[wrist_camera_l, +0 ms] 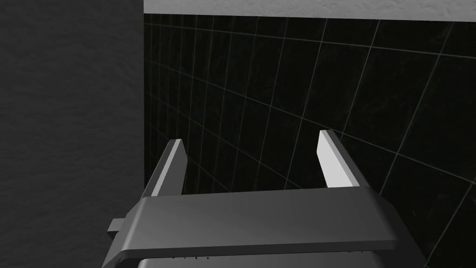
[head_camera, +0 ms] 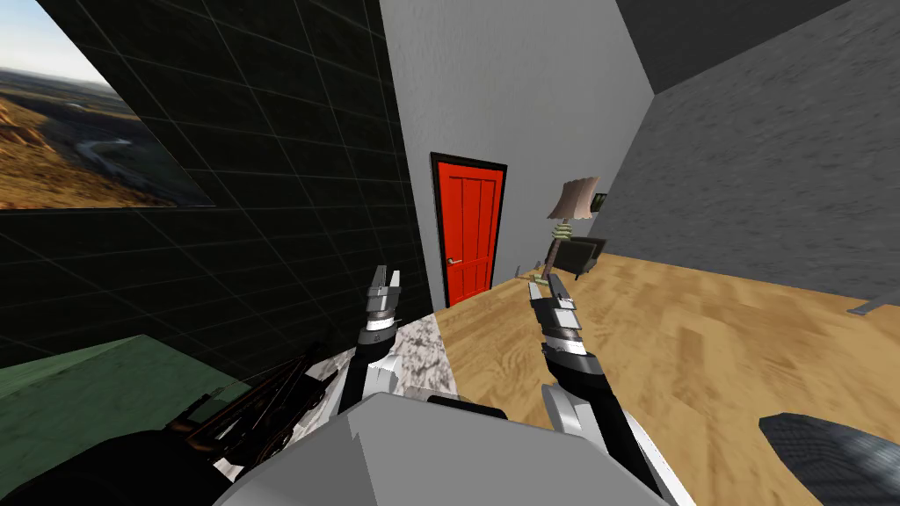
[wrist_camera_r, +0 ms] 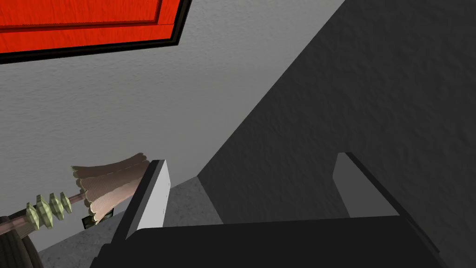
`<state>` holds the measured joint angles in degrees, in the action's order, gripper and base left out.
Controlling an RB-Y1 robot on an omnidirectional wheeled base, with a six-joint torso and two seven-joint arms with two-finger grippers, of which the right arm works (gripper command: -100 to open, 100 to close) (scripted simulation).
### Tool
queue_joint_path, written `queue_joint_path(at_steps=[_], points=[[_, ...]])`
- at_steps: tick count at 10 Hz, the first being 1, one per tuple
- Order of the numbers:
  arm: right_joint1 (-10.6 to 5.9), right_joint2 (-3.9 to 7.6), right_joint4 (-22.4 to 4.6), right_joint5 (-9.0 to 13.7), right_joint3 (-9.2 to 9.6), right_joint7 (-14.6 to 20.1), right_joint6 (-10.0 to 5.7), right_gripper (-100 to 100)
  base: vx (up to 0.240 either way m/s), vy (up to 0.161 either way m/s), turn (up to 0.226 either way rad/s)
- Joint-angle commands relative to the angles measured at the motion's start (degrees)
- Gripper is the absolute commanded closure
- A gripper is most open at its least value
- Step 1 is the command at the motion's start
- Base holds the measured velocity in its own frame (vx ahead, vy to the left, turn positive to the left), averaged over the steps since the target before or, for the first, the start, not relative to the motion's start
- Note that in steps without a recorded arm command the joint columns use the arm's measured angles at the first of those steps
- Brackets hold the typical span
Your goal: Pull the door open
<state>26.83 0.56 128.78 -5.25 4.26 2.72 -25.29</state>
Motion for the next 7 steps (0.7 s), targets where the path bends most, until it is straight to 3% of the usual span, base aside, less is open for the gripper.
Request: queue_joint_path(at_steps=[1, 7], points=[[-0.62, 0.64, -2.15, 0.24, 0.04, 0.31, -0.63, -100, 0.066, 0.028, 0.084], [-2.53, 2.41, -8.84, 1.00, 0.18, 1.29, -2.58, -100, 0.114, 0.019, 0.070]])
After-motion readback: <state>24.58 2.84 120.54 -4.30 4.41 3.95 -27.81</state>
